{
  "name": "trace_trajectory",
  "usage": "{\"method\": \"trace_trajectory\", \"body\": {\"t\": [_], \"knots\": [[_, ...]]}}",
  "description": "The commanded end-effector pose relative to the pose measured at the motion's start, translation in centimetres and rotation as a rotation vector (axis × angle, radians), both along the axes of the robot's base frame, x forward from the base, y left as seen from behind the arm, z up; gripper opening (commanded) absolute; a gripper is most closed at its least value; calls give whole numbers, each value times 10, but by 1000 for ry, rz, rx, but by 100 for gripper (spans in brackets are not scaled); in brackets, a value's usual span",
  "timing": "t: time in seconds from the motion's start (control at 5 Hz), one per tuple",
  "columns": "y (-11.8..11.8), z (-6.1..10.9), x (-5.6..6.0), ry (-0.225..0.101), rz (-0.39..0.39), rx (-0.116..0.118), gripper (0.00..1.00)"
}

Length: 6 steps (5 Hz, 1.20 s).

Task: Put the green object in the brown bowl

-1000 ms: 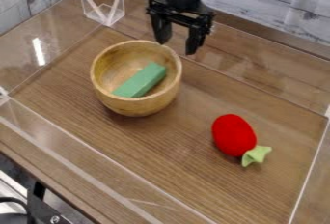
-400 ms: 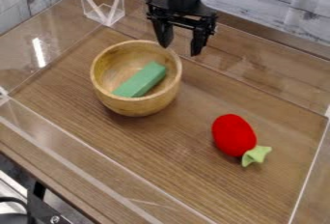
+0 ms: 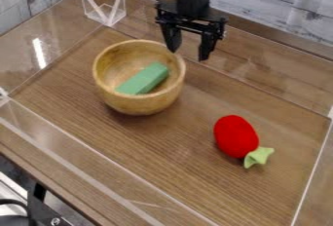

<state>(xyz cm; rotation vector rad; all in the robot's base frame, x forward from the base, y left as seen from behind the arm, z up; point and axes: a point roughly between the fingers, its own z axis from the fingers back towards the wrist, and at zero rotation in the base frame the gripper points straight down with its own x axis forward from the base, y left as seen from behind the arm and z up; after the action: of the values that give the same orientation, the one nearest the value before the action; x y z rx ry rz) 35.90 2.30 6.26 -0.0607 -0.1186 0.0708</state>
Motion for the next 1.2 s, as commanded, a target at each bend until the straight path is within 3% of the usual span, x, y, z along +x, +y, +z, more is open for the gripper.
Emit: {"method": "trace_trajectory", "body": {"t": [0.0, 0.4, 0.8, 1.0], "knots": [[-15, 17, 3, -31, -21, -13, 100], [-24, 31, -4, -21, 4, -19, 100], [6, 42, 3, -25, 31, -12, 100], [19, 47, 0, -29, -7, -10, 100]]}}
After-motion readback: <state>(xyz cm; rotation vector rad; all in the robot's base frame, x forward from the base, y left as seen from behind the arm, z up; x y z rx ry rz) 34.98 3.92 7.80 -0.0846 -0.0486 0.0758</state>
